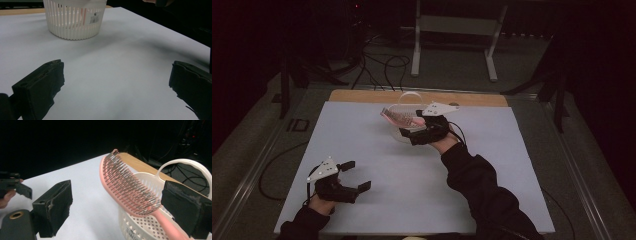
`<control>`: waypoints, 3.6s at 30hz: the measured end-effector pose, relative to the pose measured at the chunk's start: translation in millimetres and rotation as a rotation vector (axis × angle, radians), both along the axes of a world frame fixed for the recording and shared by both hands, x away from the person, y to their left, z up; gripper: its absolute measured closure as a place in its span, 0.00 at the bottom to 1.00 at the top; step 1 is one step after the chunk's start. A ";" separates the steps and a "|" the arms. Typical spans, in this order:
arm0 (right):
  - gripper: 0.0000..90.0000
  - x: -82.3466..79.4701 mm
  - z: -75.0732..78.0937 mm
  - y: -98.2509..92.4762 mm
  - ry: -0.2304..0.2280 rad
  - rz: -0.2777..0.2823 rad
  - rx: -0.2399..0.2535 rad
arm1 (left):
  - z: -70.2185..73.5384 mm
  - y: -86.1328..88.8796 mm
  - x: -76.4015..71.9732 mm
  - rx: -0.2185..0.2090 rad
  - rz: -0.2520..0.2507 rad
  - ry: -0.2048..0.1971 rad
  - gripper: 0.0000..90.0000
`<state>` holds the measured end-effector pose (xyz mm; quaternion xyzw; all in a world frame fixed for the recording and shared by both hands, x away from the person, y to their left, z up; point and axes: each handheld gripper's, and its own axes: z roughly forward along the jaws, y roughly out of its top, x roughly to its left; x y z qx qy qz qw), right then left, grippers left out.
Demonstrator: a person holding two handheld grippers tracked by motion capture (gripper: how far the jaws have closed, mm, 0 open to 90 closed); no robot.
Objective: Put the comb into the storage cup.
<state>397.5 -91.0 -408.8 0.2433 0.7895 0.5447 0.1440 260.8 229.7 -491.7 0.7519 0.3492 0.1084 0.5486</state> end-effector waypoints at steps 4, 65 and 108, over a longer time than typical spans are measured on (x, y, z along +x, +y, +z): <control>0.11 -3.7 1.5 -3.6 0.000 0.002 -0.001 | 0.1 -0.4 0.7 0.002 -0.001 -0.001 0.00; 0.11 -71.0 -51.7 -127.2 0.078 -0.087 -0.031 | 1.4 0.6 -1.4 0.004 -0.001 -0.006 0.00; 0.11 -131.5 -102.5 -202.8 0.149 -0.221 -0.112 | 0.3 1.6 -10.7 0.052 -0.007 -0.032 0.00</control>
